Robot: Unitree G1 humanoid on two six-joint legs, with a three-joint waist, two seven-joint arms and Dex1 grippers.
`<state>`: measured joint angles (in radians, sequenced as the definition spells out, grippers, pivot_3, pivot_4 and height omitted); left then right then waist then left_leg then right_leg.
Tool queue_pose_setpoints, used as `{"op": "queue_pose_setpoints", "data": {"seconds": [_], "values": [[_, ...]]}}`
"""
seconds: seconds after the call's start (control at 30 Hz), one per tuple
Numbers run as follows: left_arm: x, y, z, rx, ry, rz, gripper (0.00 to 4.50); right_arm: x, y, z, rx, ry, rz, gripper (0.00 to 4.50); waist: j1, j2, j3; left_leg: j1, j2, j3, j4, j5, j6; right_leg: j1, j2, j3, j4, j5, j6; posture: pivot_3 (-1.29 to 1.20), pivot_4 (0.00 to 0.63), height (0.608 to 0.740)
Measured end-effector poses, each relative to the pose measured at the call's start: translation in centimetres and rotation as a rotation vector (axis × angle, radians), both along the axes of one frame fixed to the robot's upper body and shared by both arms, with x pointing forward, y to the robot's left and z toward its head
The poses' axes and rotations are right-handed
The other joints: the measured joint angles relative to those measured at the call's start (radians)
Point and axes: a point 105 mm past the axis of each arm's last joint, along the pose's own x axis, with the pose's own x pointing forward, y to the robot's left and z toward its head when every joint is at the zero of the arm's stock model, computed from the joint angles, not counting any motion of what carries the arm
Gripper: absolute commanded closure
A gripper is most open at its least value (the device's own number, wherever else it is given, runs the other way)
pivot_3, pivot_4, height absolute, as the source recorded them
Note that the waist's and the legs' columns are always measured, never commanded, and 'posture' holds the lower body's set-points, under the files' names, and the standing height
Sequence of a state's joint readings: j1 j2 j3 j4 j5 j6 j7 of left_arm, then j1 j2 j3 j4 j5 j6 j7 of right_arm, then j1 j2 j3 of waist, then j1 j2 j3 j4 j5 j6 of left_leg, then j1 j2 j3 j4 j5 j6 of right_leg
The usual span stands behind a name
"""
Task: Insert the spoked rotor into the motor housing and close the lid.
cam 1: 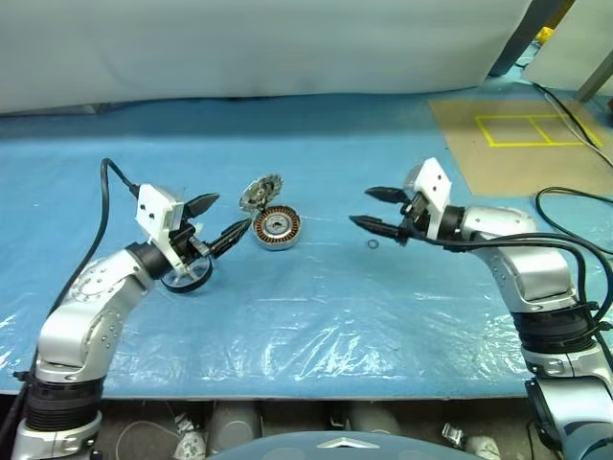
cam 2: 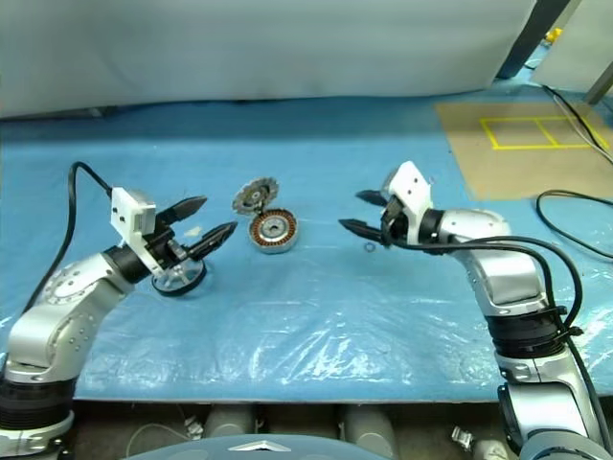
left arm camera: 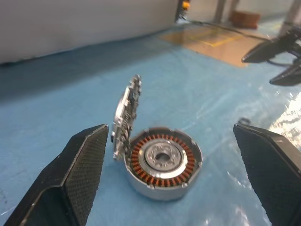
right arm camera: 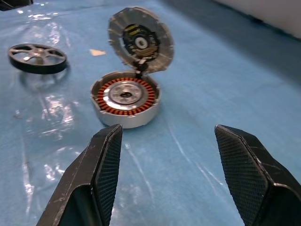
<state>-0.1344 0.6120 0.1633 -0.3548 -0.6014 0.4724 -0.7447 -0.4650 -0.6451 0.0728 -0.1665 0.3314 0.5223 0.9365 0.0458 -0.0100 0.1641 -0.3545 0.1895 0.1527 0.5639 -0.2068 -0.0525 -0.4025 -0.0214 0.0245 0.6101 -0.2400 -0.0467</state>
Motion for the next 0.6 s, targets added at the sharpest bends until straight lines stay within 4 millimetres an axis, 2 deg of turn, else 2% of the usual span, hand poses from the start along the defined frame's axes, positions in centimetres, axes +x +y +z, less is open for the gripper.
{"op": "queue_pose_setpoints", "data": {"seconds": [0.17,0.3,0.43,0.53,0.6], "values": [[-1.1,-1.2,-0.3,0.141,0.05,-0.251,0.03,-0.7,1.0,0.3,-0.079,-0.024,0.121,1.2,0.002,0.0,0.0,0.001,0.0,0.001,0.0,0.001,0.001,0.0,-0.001,0.0,0.001,-0.002,-0.004,0.0,0.15,0.74],[-0.9,-0.2,-1.1,0.2,0.095,-0.319,0.03,-0.8,1.2,-0.1,-0.124,-0.027,0.171,1.2,0.0,0.0,0.0,0.001,0.0,0.001,0.0,0.001,0.001,0.0,-0.001,0.0,0.002,-0.003,-0.004,0.0,0.15,0.74],[-0.3,0.4,-1.5,0.132,0.102,-0.297,0.03,-0.8,0.9,-1.1,-0.12,-0.014,0.155,1.2,0.0,0.0,0.0,0.0,0.0,0.001,0.0,0.001,0.001,0.0,0.0,-0.001,0.002,-0.002,-0.003,0.0,0.15,0.74],[0.1,0.4,-0.9,-0.006,0.066,-0.246,0.03,-0.6,1.0,-2.8,-0.08,0.009,0.093,1.2,0.002,0.0,0.0,-0.001,0.0,0.002,0.0,0.001,0.001,0.0,-0.001,-0.002,0.003,-0.002,-0.004,0.0,0.15,0.74],[0.2,0.4,-1.4,-0.045,0.07,-0.218,0.03,-0.3,0.9,-3.6,-0.069,0.014,0.055,1.2,-0.001,0.0,0.0,-0.001,0.0,0.002,0.0,0.001,0.001,0.0,-0.001,-0.002,0.003,-0.002,-0.004,0.0,0.15,0.74]]}}
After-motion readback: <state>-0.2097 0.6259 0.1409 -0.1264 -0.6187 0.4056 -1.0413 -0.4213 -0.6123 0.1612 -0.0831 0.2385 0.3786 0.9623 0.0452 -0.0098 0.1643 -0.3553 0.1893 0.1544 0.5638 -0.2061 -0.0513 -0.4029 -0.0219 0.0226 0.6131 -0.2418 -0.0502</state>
